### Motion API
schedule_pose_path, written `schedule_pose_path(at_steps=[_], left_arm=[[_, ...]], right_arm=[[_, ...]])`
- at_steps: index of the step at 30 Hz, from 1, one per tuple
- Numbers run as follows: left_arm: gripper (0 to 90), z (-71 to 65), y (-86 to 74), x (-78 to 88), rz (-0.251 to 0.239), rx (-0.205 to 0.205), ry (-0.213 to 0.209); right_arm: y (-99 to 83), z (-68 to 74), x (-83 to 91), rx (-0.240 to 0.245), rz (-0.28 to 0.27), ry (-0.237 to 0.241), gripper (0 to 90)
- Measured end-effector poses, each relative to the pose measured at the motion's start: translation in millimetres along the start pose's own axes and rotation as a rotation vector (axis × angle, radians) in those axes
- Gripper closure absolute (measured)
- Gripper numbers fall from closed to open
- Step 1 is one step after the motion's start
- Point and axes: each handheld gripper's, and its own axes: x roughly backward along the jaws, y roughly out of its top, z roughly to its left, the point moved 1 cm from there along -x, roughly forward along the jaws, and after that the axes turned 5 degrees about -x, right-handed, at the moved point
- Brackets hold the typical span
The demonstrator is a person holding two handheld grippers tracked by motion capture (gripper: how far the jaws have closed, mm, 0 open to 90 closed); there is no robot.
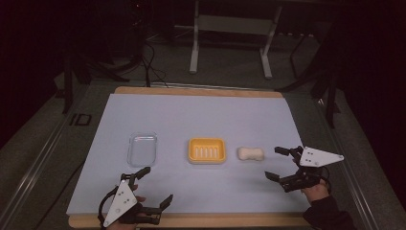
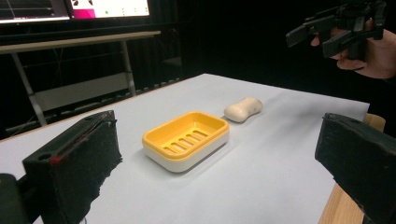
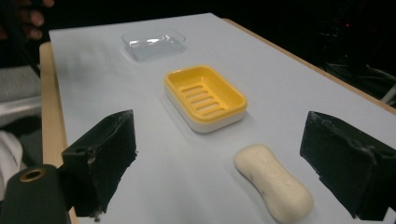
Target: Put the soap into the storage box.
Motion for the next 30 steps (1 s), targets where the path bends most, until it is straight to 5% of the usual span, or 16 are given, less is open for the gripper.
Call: schedule_pose_path(at_steps=[9, 17, 30], left_arm=[[0.1, 0.0, -0.3, -0.2, 0.007, -0.007, -0.001], [0.1, -1.1, -0.7, -0.9, 0.006, -0.004, -0.006], [0.1, -1.6, -0.6, -0.8, 0.006, -0.004, -0.008]], right_arm=[[7.5, 1.0, -1.1, 0.061, 0.089, 0.069, 10.4], [9.4, 0.0, -16.8, 0.076, 0.276, 0.102, 10.5], [10.8, 0.1, -32.4, 0.102, 0.473, 0.189, 10.4]])
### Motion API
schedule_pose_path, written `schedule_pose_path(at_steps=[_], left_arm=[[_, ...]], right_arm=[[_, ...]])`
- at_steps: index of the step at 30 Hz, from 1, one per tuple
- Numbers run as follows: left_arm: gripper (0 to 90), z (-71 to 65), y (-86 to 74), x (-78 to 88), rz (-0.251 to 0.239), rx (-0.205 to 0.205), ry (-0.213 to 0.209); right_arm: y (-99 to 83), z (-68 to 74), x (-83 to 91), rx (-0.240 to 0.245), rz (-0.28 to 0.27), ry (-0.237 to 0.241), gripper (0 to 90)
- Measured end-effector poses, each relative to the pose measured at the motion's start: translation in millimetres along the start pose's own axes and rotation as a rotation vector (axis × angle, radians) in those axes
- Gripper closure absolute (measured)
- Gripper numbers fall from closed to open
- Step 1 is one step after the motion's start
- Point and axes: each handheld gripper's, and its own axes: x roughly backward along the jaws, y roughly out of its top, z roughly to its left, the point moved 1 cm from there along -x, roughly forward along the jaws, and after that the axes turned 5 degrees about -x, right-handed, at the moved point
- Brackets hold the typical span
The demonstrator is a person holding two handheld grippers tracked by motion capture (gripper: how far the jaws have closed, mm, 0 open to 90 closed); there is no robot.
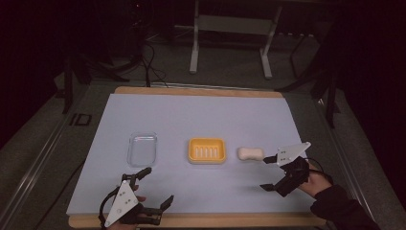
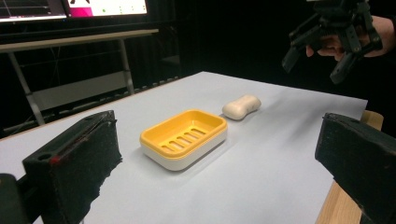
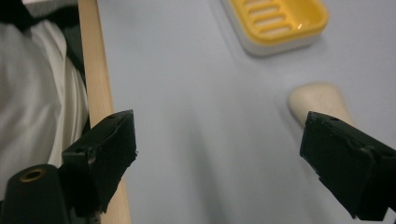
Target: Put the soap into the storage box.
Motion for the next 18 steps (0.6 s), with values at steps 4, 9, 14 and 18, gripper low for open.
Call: schedule_pose_path(at_steps=[4, 9, 14, 18], left_arm=[[0.1, -0.1, 0.0, 0.0, 0.003, -0.003, 0.000], [0.1, 0.0, -0.1, -0.3, 0.006, -0.003, -0.002], [0.1, 0.1, -0.3, -0.7, 0.007, -0.005, -0.004], [0.1, 0.2, -0.4, -0.8, 0.007, -0.004, -0.004]], right_arm=[[-0.2, -2.8, -4.1, 0.003, 0.063, 0.012, 10.4], [-0.4, -5.1, -6.3, -0.002, 0.123, 0.032, 12.0], [0.5, -6.5, -8.5, -0.003, 0.175, 0.050, 11.9], [3.2, -6.4, -8.9, 0.009, 0.225, 0.060, 11.4]])
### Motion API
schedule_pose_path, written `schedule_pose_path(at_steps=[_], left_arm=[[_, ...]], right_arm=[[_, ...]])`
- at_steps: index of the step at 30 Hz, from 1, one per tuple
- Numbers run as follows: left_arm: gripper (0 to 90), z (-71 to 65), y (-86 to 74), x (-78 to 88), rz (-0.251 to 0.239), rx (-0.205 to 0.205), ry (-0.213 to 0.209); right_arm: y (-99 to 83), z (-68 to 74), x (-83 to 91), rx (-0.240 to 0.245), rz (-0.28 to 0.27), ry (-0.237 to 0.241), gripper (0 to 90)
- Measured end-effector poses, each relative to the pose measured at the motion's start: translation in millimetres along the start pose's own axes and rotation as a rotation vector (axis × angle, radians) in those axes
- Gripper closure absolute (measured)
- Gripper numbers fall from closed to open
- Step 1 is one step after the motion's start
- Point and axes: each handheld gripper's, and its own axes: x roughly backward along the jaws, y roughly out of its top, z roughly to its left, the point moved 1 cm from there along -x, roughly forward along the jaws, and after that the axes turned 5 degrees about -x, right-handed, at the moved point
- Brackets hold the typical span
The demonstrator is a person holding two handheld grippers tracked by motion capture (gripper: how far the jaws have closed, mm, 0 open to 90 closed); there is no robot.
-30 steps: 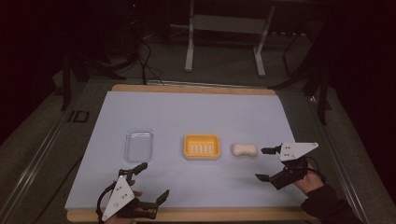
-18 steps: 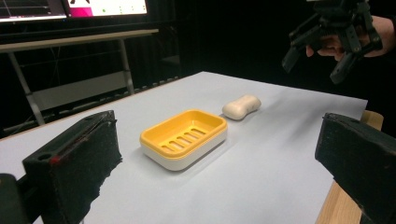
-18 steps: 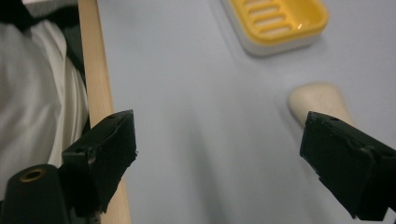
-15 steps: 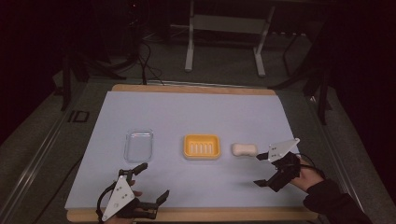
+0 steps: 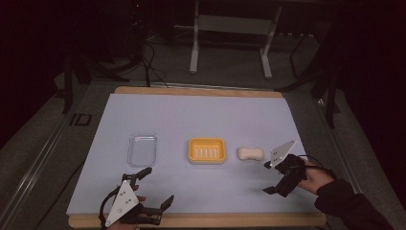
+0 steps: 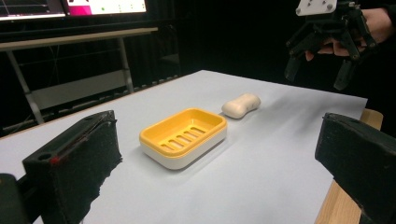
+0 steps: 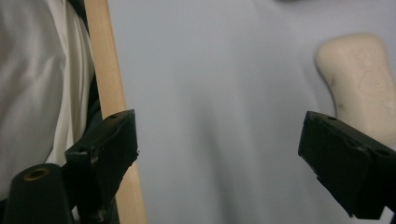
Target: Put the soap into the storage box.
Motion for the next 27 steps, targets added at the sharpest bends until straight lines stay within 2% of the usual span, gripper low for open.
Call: schedule_pose_path(at_steps=[2, 3, 5, 6, 10, 14, 20, 27], left_arm=[[0.1, -0.1, 0.0, -0.2, -0.001, 0.002, -0.001], [0.1, -0.1, 0.0, -0.2, -0.001, 0.002, -0.002], [0.1, -0.2, 0.0, -0.2, 0.001, -0.001, -0.004], [0.1, -0.3, 0.0, -0.3, 0.001, -0.001, -0.004], [0.1, -0.1, 0.0, -0.2, 0.000, 0.001, -0.004], [0.1, -0.2, 0.0, -0.4, 0.002, 0.000, -0.007], [0.1, -0.2, 0.0, -0.3, 0.002, 0.002, -0.007], [0.1, -2.5, 0.0, -1.7, 0.006, -0.007, -0.014]], right_arm=[[1.5, -0.1, -0.8, 0.007, 0.028, -0.001, 11.4], [3.1, -0.3, -1.3, 0.012, 0.062, -0.005, 11.4], [3.9, -0.5, -1.8, 0.011, 0.073, -0.001, 11.6], [5.3, -0.7, -2.6, 0.010, 0.105, 0.001, 11.7], [7.8, 0.2, -4.4, 0.021, 0.146, -0.005, 11.8], [10.7, 0.0, -9.3, 0.041, 0.215, -0.001, 12.4], [12.9, -2.7, -11.6, 0.033, 0.254, -0.006, 12.3], [16.5, -7.1, -9.2, 0.045, 0.302, -0.007, 12.5]])
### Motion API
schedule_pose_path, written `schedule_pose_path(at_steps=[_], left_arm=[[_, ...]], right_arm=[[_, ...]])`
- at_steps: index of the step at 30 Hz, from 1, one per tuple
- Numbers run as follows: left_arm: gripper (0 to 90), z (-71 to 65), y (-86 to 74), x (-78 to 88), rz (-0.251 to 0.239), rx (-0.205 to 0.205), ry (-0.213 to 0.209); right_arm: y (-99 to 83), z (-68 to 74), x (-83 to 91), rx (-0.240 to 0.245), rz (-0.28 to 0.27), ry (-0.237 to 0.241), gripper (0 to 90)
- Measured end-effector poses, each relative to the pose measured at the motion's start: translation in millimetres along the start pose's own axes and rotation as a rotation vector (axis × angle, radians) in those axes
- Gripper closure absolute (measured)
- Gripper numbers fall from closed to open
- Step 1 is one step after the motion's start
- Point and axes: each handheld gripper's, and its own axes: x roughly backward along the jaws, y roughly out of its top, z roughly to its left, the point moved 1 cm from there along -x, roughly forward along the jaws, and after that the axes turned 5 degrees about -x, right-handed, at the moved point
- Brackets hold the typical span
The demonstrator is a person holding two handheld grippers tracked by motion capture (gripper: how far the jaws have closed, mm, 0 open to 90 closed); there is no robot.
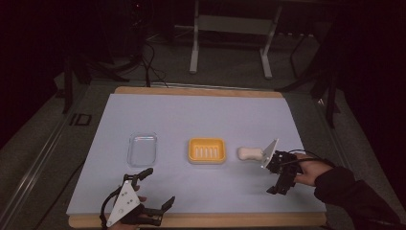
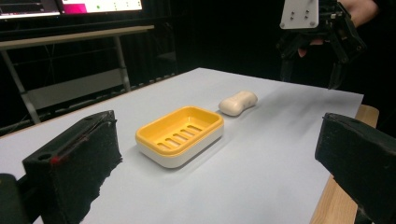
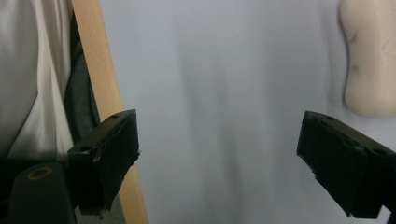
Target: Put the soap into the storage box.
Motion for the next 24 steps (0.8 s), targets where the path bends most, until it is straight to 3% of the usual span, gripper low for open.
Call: schedule_pose_path(at_steps=[4, 8, 15, 24], left_arm=[[0.1, 0.5, 0.1, 0.2, -0.001, 0.003, -0.001], [0.1, -0.3, 0.0, -0.2, 0.006, 0.000, -0.009], [0.1, -0.3, 0.0, -0.7, 0.007, 0.001, -0.013], [0.1, -1.1, -0.3, -0.9, 0.011, 0.000, -0.022]], right_arm=[[0.9, -1.6, 0.3, 0.002, 0.034, -0.001, 12.6], [1.9, -8.0, -1.2, -0.015, 0.083, 0.032, 13.1], [6.8, -11.7, -4.3, 0.001, 0.142, 0.021, 12.9], [15.2, -17.8, 0.7, 0.013, 0.153, 0.010, 12.4]])
